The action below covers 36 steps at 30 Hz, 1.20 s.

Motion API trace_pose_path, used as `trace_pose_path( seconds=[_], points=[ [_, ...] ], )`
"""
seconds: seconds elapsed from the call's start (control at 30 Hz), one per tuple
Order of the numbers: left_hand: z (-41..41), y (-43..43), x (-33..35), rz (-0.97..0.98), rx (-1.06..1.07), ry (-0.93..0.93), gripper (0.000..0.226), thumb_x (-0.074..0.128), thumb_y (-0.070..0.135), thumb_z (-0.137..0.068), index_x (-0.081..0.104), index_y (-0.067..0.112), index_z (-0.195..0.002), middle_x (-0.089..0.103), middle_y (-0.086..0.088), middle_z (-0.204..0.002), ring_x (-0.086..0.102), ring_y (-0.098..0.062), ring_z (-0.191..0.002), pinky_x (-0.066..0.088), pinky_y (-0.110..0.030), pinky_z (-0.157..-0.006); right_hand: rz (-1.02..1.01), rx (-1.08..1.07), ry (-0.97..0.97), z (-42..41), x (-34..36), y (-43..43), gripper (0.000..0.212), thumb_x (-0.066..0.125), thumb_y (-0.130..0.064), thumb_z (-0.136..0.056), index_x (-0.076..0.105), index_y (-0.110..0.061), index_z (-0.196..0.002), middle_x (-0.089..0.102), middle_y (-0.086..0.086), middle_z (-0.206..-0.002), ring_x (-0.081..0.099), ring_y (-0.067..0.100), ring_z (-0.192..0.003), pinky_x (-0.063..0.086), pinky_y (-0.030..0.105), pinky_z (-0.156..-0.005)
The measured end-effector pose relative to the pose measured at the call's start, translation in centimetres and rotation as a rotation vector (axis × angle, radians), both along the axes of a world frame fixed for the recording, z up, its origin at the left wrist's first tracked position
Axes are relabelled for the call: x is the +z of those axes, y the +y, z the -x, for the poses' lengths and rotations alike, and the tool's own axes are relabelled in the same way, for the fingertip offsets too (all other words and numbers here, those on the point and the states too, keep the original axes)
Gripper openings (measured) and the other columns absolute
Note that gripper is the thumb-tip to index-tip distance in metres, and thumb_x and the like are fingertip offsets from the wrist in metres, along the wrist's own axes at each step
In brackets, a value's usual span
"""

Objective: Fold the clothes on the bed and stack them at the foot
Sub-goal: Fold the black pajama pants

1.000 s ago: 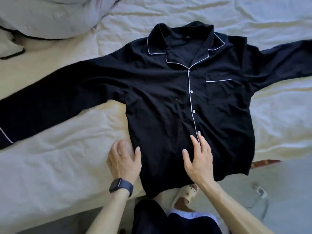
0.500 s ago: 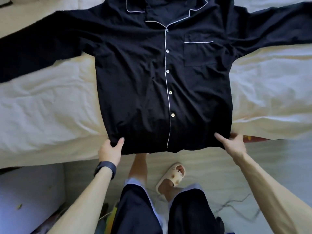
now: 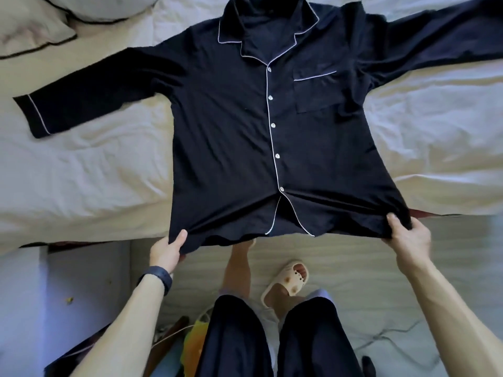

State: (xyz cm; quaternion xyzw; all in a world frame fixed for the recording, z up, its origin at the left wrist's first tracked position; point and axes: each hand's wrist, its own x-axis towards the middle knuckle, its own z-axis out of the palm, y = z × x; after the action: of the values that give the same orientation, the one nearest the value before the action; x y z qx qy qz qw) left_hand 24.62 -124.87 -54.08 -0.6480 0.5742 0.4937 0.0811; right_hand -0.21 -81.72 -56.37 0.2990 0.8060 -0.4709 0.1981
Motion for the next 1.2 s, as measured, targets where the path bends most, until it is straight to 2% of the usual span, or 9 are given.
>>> trace_pose_path(
  seconds=[0.13, 0.23, 0.37, 0.47, 0.6, 0.7, 0.87, 1.03, 1.2],
  points=[
    [-0.3, 1.5, -0.3, 0.035, -0.107, -0.087, 0.014, 0.069, 0.033, -0.095, 0.068, 0.025, -0.083, 0.073, -0.002, -0.095, 0.069, -0.023, -0.084, 0.059, -0.041, -0.076, -0.011, 0.027, -0.119, -0.7, -0.8, 0.3, 0.017, 0.07, -0.02, -0.094, 0.068, -0.005, -0.104, 0.07, 0.015, -0.096, 0.069, 0.029, -0.085, 0.06, 0.047, -0.085],
    [0.0, 2.1, -1.1, 0.048, -0.111, -0.116, 0.014, 0.067, 0.031, -0.096, 0.065, 0.024, -0.084, 0.074, -0.002, -0.091, 0.071, -0.015, -0.069, 0.056, -0.032, -0.066, -0.07, 0.116, -0.207, -1.1, -1.9, -0.2, 0.016, 0.074, -0.021, -0.092, 0.068, -0.01, -0.102, 0.067, 0.001, -0.086, 0.067, 0.021, -0.073, 0.061, 0.051, -0.086],
    [0.8, 2.2, -2.4, 0.078, -0.243, -0.209, 0.017, 0.064, 0.035, -0.096, 0.065, 0.02, -0.088, 0.074, -0.006, -0.096, 0.068, -0.02, -0.075, 0.053, -0.038, -0.078, -0.123, 0.242, -0.267, -1.4, -2.8, -1.6, 0.022, 0.072, -0.021, -0.092, 0.066, -0.014, -0.112, 0.071, 0.005, -0.097, 0.07, 0.03, -0.089, 0.057, 0.051, -0.092],
    [1.8, 2.5, -2.7, 0.097, -0.282, -0.307, 0.024, 0.066, 0.029, -0.094, 0.06, 0.015, -0.112, 0.066, -0.011, -0.119, 0.062, -0.032, -0.097, 0.047, -0.037, -0.082, -0.284, 0.285, -0.281, -1.6, -2.7, -2.8, 0.048, 0.07, -0.024, -0.091, 0.053, -0.008, -0.133, 0.064, 0.018, -0.124, 0.06, 0.041, -0.115, 0.049, 0.043, -0.094],
    [3.8, 4.4, -2.0, 0.342, -0.364, -0.369, 0.072, 0.069, 0.024, -0.088, 0.034, 0.018, -0.15, 0.031, -0.017, -0.153, 0.039, -0.04, -0.135, 0.039, -0.049, -0.107, -0.476, 0.367, -0.083, -2.6, -0.7, -5.6, 0.068, 0.066, -0.021, -0.089, 0.037, -0.002, -0.147, 0.037, 0.025, -0.15, 0.035, 0.044, -0.136, 0.029, 0.05, -0.114],
    [7.0, 5.9, -0.9, 0.545, -0.729, -0.255, 0.075, 0.067, 0.031, -0.088, 0.032, 0.027, -0.154, 0.021, -0.009, -0.162, 0.029, -0.034, -0.144, 0.031, -0.05, -0.115, -0.449, 0.617, 0.191, -2.1, 1.5, -8.9, 0.063, 0.069, -0.018, -0.089, 0.046, -0.007, -0.147, 0.04, 0.018, -0.153, 0.036, 0.039, -0.138, 0.031, 0.049, -0.116],
    [14.8, 5.4, -1.9, 0.59, -1.251, -0.133, 0.072, 0.043, 0.052, -0.097, 0.009, 0.039, -0.16, -0.006, 0.004, -0.169, -0.004, -0.02, -0.155, 0.003, -0.052, -0.122, -0.468, 1.056, 0.49, 1.6, 2.6, -15.9, 0.055, 0.069, -0.025, -0.093, 0.055, -0.016, -0.146, 0.04, 0.013, -0.16, 0.036, 0.035, -0.147, 0.038, 0.053, -0.115],
    [24.8, 0.4, -4.3, 0.603, -1.26, -0.125, 0.065, 0.028, 0.054, -0.102, 0.007, 0.034, -0.16, -0.004, 0.006, -0.169, -0.009, -0.015, -0.154, -0.003, -0.051, -0.122, -0.525, 1.176, 0.409, 9.3, 0.3, -22.2, 0.06, 0.045, -0.043, -0.104, 0.03, -0.028, -0.16, 0.013, -0.001, -0.171, 0.004, 0.019, -0.158, 0.013, 0.049, -0.125],
    [36.0, -8.7, -5.2, 0.677, -1.233, -0.131, 0.067, 0.032, 0.05, -0.103, 0.012, 0.024, -0.161, 0.003, 0.003, -0.169, -0.001, -0.017, -0.155, 0.002, -0.052, -0.123, -0.54, 1.137, 0.451, 20.8, -0.5, -27.8, 0.057, 0.051, -0.036, -0.103, 0.039, -0.017, -0.155, 0.026, 0.005, -0.167, 0.016, 0.024, -0.156, 0.022, 0.047, -0.124]
  ],
)
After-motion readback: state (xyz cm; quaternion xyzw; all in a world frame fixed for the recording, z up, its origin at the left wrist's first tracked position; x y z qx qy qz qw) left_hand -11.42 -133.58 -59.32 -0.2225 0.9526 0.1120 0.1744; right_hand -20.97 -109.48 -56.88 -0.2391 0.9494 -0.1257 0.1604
